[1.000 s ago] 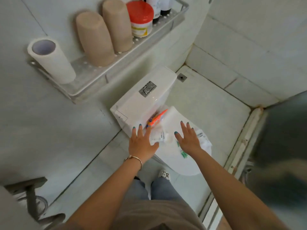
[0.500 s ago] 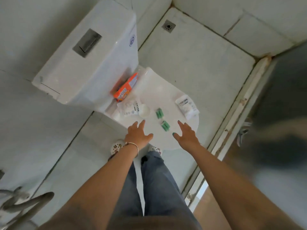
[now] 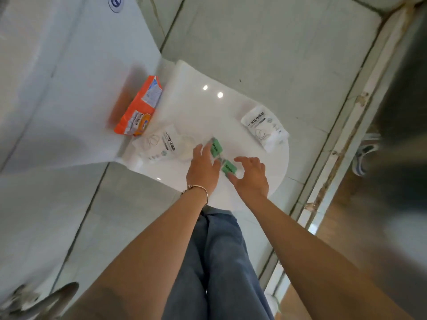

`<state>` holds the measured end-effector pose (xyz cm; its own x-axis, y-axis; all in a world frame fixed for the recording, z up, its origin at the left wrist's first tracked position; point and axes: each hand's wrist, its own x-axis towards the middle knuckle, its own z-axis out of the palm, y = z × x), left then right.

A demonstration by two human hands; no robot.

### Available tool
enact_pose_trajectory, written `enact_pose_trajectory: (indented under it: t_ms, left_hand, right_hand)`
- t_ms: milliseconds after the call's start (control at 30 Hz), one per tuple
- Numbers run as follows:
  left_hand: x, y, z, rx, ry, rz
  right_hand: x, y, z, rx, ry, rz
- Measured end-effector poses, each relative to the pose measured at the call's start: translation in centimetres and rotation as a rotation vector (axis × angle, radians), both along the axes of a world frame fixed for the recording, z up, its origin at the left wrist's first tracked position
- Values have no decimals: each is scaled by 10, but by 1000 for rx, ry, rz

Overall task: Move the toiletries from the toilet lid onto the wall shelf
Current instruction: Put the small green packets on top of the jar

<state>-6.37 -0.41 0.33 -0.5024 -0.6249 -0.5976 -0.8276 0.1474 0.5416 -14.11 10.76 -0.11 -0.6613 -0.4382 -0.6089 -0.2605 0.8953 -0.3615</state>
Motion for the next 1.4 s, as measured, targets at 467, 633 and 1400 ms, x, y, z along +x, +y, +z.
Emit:
enact_pose_trajectory:
  t_ms: [467,633,1400]
  left_hand:
    - [-31,10,-30,-128,-11,49]
    - [-30,3,-27,-54,-45,23]
    - [-22,-48,175,450,749,707]
  right_hand:
    - [3,-4,-30,-52,83,-9]
    - [2,-2,-27,-36,36,-37]
    - [-33,-70,199,-758,-457,-825]
